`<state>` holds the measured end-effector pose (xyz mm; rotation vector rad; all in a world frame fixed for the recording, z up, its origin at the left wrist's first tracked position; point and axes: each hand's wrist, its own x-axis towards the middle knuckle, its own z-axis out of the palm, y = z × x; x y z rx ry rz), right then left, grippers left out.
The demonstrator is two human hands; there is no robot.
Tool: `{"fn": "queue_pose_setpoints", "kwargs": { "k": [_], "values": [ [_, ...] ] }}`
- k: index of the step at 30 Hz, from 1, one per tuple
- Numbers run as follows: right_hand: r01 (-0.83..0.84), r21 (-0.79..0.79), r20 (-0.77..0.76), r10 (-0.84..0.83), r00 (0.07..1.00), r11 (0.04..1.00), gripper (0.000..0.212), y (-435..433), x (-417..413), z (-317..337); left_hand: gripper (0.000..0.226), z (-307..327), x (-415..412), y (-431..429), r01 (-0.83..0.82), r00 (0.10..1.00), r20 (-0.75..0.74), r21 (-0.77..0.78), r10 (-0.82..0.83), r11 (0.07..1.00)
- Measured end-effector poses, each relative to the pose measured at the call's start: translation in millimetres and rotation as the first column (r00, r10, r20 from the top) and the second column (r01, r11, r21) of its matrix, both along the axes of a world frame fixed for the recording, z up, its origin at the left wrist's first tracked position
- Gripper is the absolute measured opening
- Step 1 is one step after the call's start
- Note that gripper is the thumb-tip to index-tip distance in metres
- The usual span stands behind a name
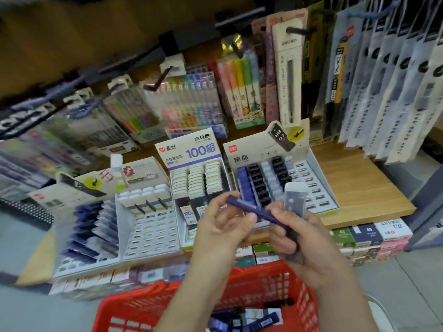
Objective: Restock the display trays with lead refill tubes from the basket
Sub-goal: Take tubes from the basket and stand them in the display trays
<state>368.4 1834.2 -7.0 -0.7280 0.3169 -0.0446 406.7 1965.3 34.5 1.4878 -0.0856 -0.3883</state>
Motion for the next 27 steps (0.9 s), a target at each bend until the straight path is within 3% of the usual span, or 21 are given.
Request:
{"fn": "queue_pose_setpoints", "kwargs": {
  "k": [3,7,12,14,16,19,27],
  "values": [
    [-0.068,-0.030,0.007,0.068,0.998,0.997,0.016,14.6,4.5,6.2,0.030,7.2,-0.5,27.9,-0.095,0.975,0.221,0.273,0.033,0.957],
    [-0.075,-0.003,0.122,0.074,0.990,0.997,0.008,36.9,10.3,12.8,0.006,7.0,0.9,51.1,-0.190,0.941,0.332,0.356,0.066,0.915],
    [-0.001,-0.177,0.014,0.003,1.000,0.984,0.005,60.0,23.2,7.5,0.015,3.7,-5.3,57.6,-0.025,0.957,0.268,0.460,-0.112,0.888],
    [-0.003,-0.245,0.010,0.005,1.000,0.970,0.011,67.3,27.1,9.9,0.001,5.3,-3.1,64.0,-0.097,0.958,0.286,0.450,-0.040,0.888],
    [-0.019,-0.332,0.028,0.030,0.999,0.943,0.014,75.5,32.3,12.1,0.013,13.0,4.0,78.3,-0.204,0.949,0.302,0.377,0.089,0.904],
    [-0.104,-0.444,0.034,0.132,0.991,0.890,0.019,95.2,42.8,14.6,0.019,40.8,15.7,100.9,-0.139,0.981,0.173,0.281,0.092,0.950],
    [-0.308,-0.539,0.055,0.398,0.916,0.784,0.029,180.0,69.5,30.9,0.014,78.8,62.6,202.4,0.169,0.980,-0.006,0.558,-0.200,0.813]
  ]
}}
